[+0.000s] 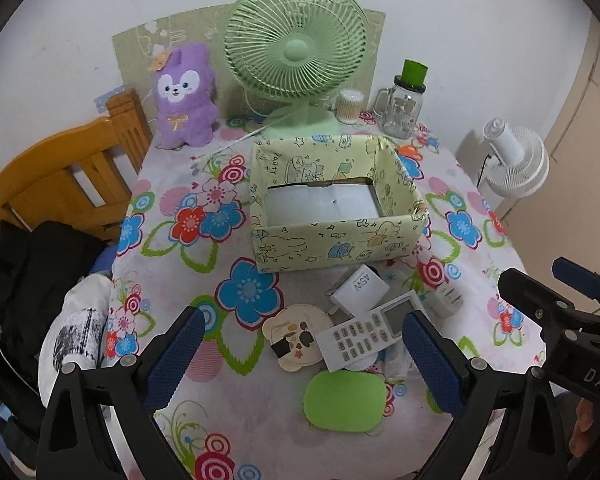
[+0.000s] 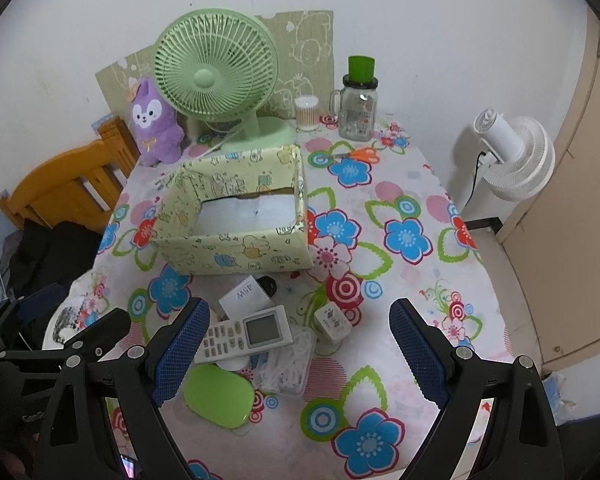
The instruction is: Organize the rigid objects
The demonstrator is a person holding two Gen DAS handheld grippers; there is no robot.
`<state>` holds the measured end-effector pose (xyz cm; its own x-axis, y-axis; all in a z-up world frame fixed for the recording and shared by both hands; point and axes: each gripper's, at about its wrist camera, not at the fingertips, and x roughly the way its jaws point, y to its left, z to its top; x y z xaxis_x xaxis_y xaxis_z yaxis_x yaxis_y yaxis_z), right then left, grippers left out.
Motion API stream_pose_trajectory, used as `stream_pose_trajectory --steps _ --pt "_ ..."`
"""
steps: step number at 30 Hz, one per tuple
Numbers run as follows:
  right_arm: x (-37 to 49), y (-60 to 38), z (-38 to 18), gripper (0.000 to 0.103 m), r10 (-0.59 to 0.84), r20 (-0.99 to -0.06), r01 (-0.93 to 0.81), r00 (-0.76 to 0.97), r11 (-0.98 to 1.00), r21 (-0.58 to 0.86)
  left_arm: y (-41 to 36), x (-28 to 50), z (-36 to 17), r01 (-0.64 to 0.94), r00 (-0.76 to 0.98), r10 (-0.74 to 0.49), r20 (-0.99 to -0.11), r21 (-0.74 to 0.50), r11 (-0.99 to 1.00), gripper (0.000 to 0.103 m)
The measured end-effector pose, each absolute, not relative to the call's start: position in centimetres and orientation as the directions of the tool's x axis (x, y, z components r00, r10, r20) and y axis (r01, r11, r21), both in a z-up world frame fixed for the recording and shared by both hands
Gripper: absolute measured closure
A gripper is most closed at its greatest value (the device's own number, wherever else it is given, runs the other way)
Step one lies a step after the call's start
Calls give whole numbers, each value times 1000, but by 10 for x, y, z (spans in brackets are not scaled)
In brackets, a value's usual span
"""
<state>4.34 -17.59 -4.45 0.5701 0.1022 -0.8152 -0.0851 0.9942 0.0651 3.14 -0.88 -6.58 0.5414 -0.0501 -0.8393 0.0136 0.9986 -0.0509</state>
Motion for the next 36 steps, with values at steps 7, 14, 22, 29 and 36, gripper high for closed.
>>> stream_pose_trajectory --steps 7,14,22,29,36 --pt "55 -179 -78 12 88 -832 -93 548 995 44 -19 43 -92 92 534 -51 -844 -2 996 3" --pt "58 -185 -108 12 56 -859 -54 509 998 34 -31 52 -120 184 500 -96 -860 -3 983 3" --pt "65 -192 -137 14 22 -883 -26 468 1000 11 -42 62 -149 233 438 -135 -889 -33 972 4" --pt "72 -196 -157 16 16 -897 -26 443 1000 5 -60 70 -168 288 396 -149 -906 -32 957 3" --pt "80 -202 -173 17 17 -910 -26 413 1000 7 -73 79 -185 310 363 -140 -921 -22 950 4"
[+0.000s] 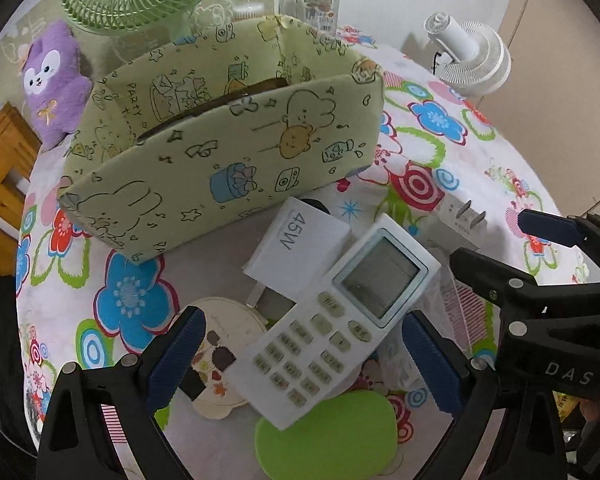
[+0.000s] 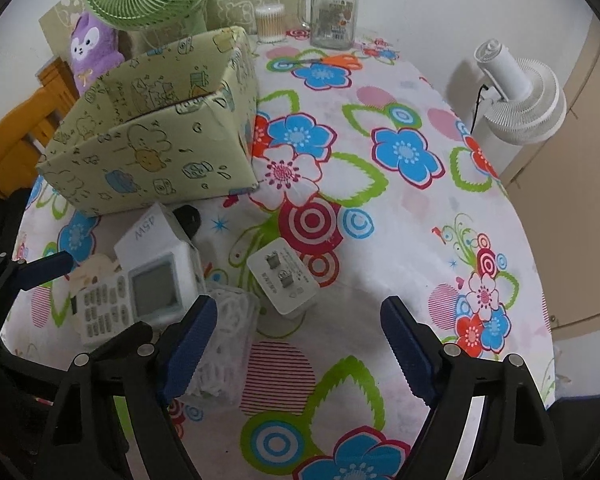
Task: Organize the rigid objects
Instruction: 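Grasp the white remote with the left tool while the right tool grasps the white plug adapter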
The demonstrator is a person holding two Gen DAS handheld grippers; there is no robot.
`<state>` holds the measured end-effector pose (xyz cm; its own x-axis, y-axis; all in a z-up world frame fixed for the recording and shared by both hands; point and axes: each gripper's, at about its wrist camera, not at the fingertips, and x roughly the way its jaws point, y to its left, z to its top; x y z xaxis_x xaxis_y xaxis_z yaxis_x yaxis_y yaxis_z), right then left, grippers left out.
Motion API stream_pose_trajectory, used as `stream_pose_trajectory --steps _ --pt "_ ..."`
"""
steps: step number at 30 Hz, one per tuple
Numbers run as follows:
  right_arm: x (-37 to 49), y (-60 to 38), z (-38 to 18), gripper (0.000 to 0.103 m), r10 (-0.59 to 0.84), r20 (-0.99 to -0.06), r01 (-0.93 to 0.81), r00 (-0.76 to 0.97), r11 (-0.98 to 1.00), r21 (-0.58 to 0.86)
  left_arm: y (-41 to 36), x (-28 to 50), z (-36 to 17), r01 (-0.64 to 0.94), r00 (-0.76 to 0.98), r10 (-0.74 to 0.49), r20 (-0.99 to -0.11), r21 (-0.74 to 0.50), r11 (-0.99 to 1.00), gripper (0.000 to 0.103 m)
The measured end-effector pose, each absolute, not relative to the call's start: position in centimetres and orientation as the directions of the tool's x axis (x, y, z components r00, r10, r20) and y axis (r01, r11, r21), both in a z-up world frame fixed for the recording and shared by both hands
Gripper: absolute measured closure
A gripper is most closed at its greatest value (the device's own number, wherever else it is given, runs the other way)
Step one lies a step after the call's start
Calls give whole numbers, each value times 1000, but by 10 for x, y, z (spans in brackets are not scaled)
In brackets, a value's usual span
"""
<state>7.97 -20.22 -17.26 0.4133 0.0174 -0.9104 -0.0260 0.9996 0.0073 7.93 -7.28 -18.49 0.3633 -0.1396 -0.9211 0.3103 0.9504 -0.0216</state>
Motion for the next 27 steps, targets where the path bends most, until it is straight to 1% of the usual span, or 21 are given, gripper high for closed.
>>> stream_pose_trajectory --steps 4,7,8,9,11,13,15,17,18,19,20,21,23,25,27 --pt "85 -207 -180 17 20 -916 -26 400 1000 10 -77 83 -191 324 354 -128 -926 -7 946 5" --pt "90 -209 -183 17 29 -918 -29 396 999 19 -76 88 -195 308 334 -147 -931 -40 951 17" --pt "93 -209 -184 17 32 -918 -33 396 999 21 -75 89 -194 301 324 -171 -930 -70 951 22" --pt "94 -209 -184 17 36 -917 -33 397 999 25 -75 90 -194 300 318 -184 -930 -85 950 25" --pt "100 -209 -186 17 50 -918 -34 394 999 40 -75 90 -192 294 315 -201 -928 -106 950 38" --pt "104 -209 -188 17 56 -918 -37 392 998 46 -76 91 -191 286 319 -192 -928 -99 953 40" --pt "108 -207 -190 19 66 -920 -47 386 998 51 -76 91 -190 283 322 -187 -928 -94 954 43" --pt "111 -205 -192 27 80 -921 -56 380 996 64 -75 92 -190 266 327 -177 -928 -89 960 47" --pt "112 -204 -193 30 83 -923 -61 376 996 65 -76 93 -191 261 329 -174 -928 -88 961 47" --pt "114 -203 -195 35 85 -925 -68 369 996 65 -76 95 -191 254 329 -174 -928 -90 963 48" --pt "116 -202 -196 42 87 -928 -71 363 995 65 -75 96 -191 243 328 -174 -928 -95 965 49" --pt "118 -201 -198 46 88 -930 -72 356 995 66 -73 97 -191 226 330 -171 -928 -98 969 49" --pt "121 -199 -202 62 85 -936 -75 342 995 63 -67 97 -189 199 327 -171 -930 -109 974 51" --pt "120 -197 -203 64 75 -935 -77 348 996 51 -65 98 -189 178 325 -169 -931 -115 977 51" --pt "121 -195 -202 67 98 -934 -83 344 994 74 -64 99 -189 156 322 -167 -932 -122 980 52"
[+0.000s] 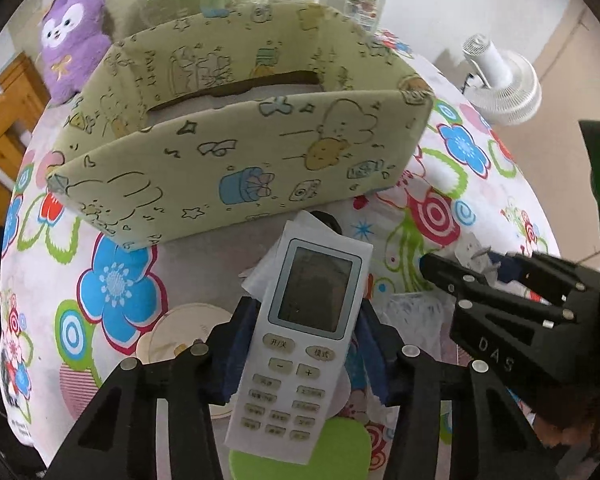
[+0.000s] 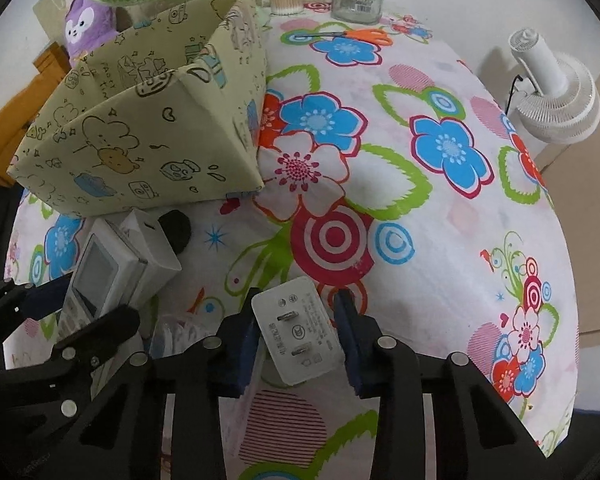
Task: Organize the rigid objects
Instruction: 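Grasp the white remote with the left tool while the right tool grasps the white plug adapter, then carry the remote and plug adapter with both tools over the fabric box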
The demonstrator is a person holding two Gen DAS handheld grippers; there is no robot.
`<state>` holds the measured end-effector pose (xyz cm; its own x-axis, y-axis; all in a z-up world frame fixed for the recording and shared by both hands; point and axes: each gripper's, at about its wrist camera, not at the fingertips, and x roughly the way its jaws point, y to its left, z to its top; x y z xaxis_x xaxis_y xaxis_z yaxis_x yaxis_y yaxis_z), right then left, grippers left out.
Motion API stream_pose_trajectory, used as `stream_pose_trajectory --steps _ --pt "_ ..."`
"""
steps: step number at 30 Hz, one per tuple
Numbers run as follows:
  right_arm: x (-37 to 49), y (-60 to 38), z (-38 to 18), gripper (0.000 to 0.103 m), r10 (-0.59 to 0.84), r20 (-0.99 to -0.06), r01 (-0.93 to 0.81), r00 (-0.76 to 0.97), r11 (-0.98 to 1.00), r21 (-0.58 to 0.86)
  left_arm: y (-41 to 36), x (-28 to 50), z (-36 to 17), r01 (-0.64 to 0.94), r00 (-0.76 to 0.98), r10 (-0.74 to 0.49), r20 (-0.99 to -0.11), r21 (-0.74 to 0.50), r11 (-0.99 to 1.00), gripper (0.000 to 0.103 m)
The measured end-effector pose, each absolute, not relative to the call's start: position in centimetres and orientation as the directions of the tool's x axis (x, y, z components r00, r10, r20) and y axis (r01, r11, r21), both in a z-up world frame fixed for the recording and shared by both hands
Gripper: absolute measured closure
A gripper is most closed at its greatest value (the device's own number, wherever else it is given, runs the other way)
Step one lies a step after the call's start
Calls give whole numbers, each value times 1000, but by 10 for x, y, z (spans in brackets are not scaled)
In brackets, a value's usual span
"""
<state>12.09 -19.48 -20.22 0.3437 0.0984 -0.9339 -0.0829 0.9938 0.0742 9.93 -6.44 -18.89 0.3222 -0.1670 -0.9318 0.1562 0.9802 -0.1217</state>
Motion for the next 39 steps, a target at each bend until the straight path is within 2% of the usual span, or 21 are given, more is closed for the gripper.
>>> stream_pose_trajectory --steps 1,16,39 --pt "121 -194 -202 72 104 -934 -86 341 993 79 -64 99 -189 149 320 -167 -933 -124 981 52" --pt "125 -184 -184 73 128 -928 -147 350 986 81 -69 105 -181 31 320 -131 -938 -127 991 55" --pt "114 -189 -106 73 184 -879 -208 440 973 100 -76 85 -104 -39 442 -72 -894 -100 994 56"
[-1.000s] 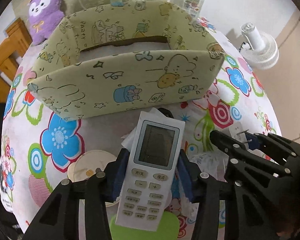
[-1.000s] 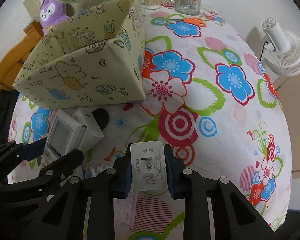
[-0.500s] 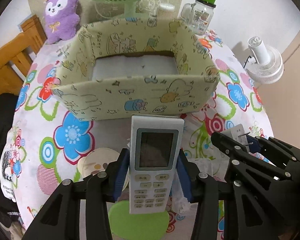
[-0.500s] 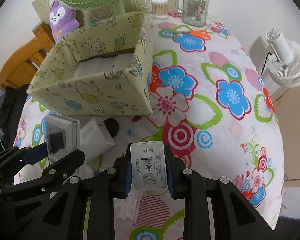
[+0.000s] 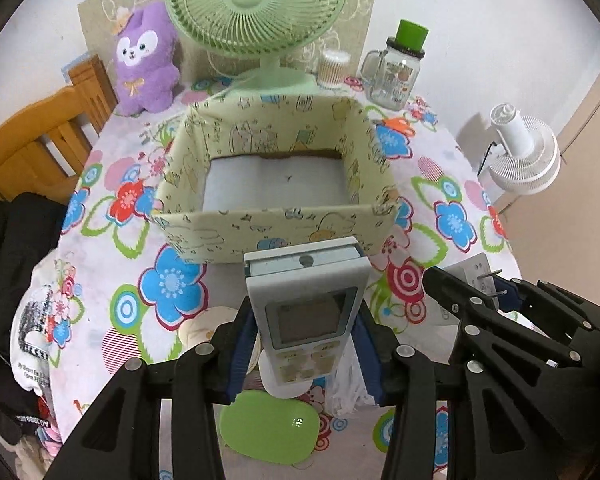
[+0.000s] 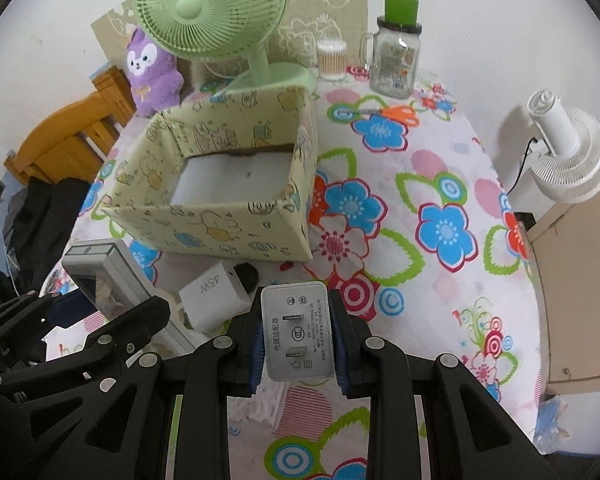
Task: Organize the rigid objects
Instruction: 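Carry the remote and plug adapter with both tools over the fabric box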
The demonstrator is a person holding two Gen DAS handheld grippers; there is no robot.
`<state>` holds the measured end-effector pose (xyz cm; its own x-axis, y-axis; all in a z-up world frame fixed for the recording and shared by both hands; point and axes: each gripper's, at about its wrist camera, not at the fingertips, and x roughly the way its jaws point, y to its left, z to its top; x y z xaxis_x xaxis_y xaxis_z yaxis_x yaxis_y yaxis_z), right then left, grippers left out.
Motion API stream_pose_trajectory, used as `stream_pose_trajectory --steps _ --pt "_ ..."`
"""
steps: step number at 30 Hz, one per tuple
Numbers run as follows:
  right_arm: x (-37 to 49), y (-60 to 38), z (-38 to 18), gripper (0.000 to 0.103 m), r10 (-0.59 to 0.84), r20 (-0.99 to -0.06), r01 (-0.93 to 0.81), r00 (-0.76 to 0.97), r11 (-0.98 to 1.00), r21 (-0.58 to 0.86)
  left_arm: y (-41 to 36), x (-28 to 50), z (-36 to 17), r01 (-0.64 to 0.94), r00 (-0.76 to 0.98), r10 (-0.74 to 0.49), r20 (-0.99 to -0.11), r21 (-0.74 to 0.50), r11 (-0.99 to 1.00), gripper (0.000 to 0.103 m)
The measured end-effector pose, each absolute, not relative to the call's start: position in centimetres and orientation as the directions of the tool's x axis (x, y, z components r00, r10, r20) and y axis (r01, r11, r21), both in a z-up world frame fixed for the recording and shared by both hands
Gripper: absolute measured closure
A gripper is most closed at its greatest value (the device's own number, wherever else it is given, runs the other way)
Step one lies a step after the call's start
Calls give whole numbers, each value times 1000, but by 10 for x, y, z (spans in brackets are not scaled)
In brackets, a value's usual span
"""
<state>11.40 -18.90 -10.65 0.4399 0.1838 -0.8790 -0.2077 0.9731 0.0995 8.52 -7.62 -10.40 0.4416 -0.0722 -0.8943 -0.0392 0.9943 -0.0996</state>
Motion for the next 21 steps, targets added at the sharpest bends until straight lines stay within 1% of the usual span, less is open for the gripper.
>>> stream_pose_trajectory --steps 11,21 --pt "108 -187 -67 73 201 -853 -230 482 968 99 -75 77 -66 -57 493 -44 -869 -83 995 56" --pt "109 -179 -44 73 200 -841 -227 503 969 94 -66 81 -45 -42 516 -48 -855 -82 996 56"
